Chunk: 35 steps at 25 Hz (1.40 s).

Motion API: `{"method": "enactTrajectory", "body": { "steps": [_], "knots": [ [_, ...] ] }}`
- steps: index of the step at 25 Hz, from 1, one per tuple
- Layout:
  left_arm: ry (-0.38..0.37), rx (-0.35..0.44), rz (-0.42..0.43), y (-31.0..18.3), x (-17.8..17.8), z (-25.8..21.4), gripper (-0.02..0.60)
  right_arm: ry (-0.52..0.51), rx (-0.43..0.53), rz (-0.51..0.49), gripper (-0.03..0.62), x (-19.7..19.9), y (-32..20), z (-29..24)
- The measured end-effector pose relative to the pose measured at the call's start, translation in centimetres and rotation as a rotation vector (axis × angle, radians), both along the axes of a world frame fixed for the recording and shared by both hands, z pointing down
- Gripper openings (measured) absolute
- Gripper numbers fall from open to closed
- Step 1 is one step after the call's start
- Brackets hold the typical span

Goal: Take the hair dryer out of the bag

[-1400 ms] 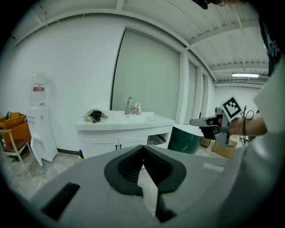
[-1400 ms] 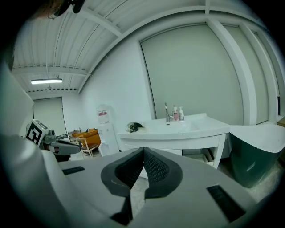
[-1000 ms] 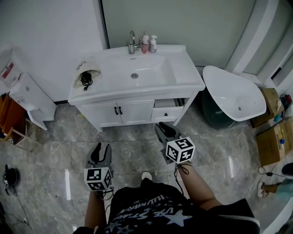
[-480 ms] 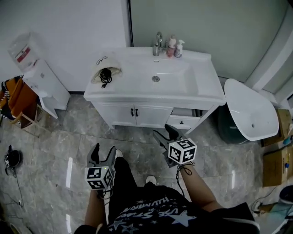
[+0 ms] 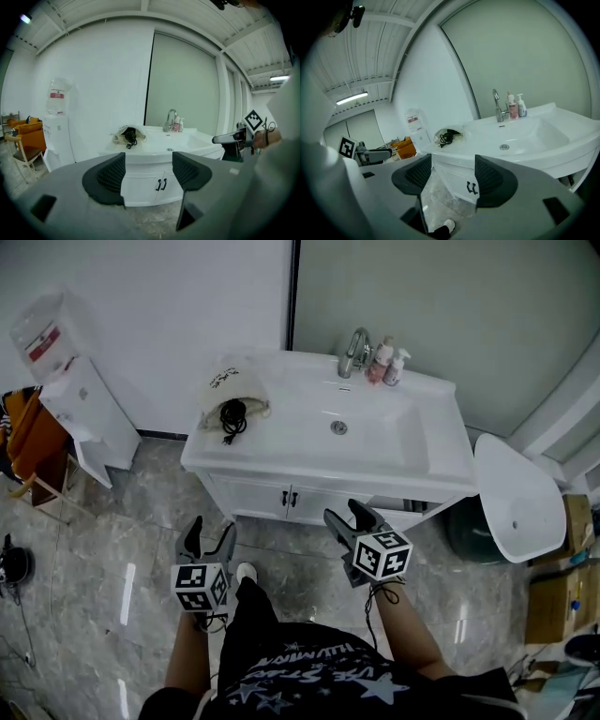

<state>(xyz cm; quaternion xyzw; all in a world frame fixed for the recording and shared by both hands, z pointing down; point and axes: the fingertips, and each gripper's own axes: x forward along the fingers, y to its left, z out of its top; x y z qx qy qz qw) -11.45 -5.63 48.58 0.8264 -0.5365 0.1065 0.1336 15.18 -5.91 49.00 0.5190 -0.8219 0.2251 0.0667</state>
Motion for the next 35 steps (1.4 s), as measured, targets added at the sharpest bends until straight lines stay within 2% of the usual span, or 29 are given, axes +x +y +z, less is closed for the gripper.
{"method": "enactTrajectory", "body": {
  "steps": [6, 15, 19, 23, 26, 29, 35],
  "knots": [
    [0.003, -0.020, 0.043, -8.4, -3.1, 0.5, 0.313, 0.027, -0.012, 0.030, 0.275, -3.1, -7.7, -0.6],
    [-0.013, -0.005, 0.139, -19.3, -6.1, 0.6, 0.311, 0.044, -0.048, 0.082, 0.268, -7.8, -16.6, -0.7],
    [-0.066, 0.022, 0.225, -22.9, -5.9, 0.8, 0.308, 0.040, -0.048, 0.120, 0.265, -9.4, -19.1, -0.9],
    [-0.080, 0.028, 0.277, -26.1, -5.1, 1.0, 0.298, 0.043, -0.050, 0.145, 0.264, -10.0, -20.4, -0.9],
    [-0.110, 0.022, 0.283, -28.2, -4.4, 1.5, 0.293, 0.044, -0.064, 0.142, 0.264, -10.0, -21.2, -0.6],
    [-0.174, 0.001, 0.290, -30.1, -3.6, 2.7, 0.291, 0.036, -0.072, 0.125, 0.264, -9.7, -22.4, -0.3],
    [-0.249, -0.051, 0.261, -32.6, -3.0, 4.1, 0.279, 0.004, -0.084, 0.038, 0.264, -10.5, -26.9, 0.5]
  ]
}}
